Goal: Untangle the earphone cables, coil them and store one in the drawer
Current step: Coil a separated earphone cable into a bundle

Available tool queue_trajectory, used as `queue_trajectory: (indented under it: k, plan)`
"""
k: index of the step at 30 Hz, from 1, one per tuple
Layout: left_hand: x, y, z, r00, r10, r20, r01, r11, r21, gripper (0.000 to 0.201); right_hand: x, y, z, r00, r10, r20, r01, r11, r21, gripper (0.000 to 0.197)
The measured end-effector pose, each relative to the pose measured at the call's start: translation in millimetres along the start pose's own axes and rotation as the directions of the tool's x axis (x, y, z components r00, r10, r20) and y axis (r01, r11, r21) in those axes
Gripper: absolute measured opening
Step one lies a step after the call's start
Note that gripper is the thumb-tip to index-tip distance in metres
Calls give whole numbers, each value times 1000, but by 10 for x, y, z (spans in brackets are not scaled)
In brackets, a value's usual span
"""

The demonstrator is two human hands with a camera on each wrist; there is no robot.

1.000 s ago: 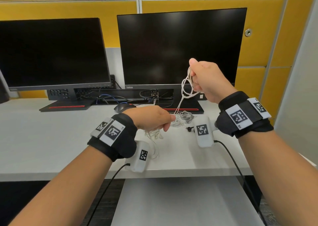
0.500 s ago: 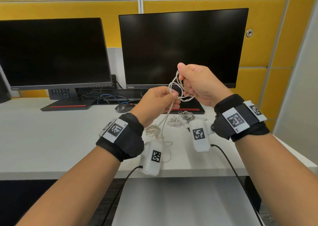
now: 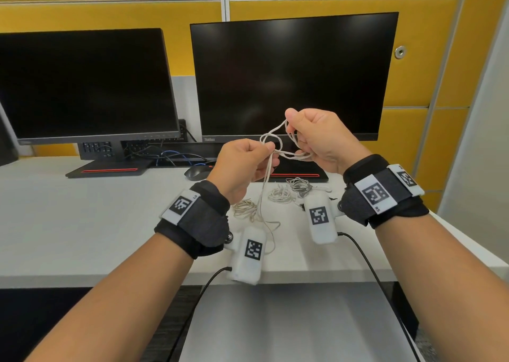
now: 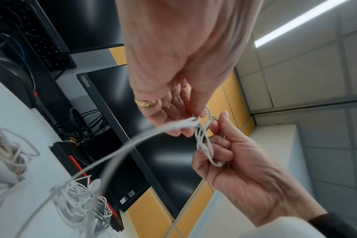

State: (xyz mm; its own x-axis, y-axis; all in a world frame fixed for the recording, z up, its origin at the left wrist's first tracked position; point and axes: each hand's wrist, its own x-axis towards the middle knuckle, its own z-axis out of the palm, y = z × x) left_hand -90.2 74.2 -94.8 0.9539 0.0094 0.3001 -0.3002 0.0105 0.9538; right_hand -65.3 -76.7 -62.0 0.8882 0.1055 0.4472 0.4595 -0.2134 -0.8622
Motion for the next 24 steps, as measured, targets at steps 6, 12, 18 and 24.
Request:
queue_trajectory:
  k: [6,12,18,24]
  plan:
    - [10,-1,-15,999,-38,-1,38,991,127,18,56,67,-14,999,-18,-49,16,999,-39,31]
    - [-3,69,-57,998,-58,20,61,983,-173,18,65,98,-46,993,-104,47,113,957,-266,33]
    - [13,118,-130,994,-70,78,86,972,-218,25,70,133,-40,977,-170,131,214,821,-529,39]
    - [-8,112,-139,982,-123,142,158,948,-274,9,111,165,-14,976,-179,122,216,739,-638,48]
